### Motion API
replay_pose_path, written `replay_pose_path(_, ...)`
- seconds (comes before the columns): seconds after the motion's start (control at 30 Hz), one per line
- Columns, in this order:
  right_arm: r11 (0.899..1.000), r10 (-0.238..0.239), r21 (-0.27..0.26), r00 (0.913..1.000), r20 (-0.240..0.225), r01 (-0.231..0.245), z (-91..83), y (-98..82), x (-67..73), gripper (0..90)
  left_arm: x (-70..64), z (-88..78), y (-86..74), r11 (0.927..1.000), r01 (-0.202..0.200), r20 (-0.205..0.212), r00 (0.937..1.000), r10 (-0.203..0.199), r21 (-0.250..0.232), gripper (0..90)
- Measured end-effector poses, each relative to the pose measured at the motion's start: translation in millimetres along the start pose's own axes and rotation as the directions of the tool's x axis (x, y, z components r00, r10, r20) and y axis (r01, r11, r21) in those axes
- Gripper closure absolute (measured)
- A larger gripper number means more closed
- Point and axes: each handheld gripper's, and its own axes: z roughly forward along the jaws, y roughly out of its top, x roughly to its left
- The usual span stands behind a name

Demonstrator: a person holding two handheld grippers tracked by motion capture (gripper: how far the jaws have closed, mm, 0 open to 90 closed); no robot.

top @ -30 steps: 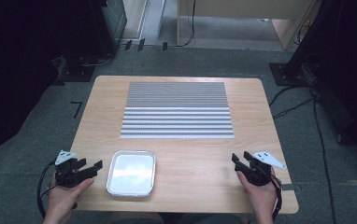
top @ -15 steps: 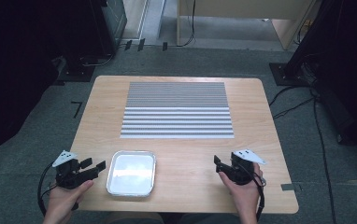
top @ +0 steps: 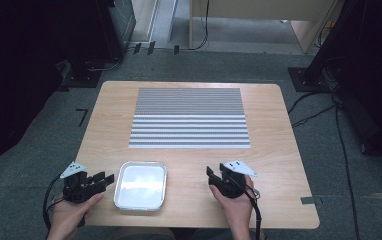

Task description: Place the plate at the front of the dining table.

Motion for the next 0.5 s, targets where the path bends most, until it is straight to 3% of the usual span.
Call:
replay_pose_path(0.23, 1.000, -0.010, -0.003, 0.9989, -0.045, 0.010, 8.4, -0.7, 23.9, 58.7, -4.6, 6.4, -2.6, 0.9992, -0.003, -0.035, 0.9994, 0.004, 0.040, 62.3)
replay_pose_path(0.5, 0.999, -0.035, -0.014, 0.9938, -0.105, 0.034, 15.8, -3.0, 44.9, 63.5, -8.4, 5.1, -2.1, 0.9999, -0.004, -0.050, 0.9987, 0.005, 0.015, 62.0)
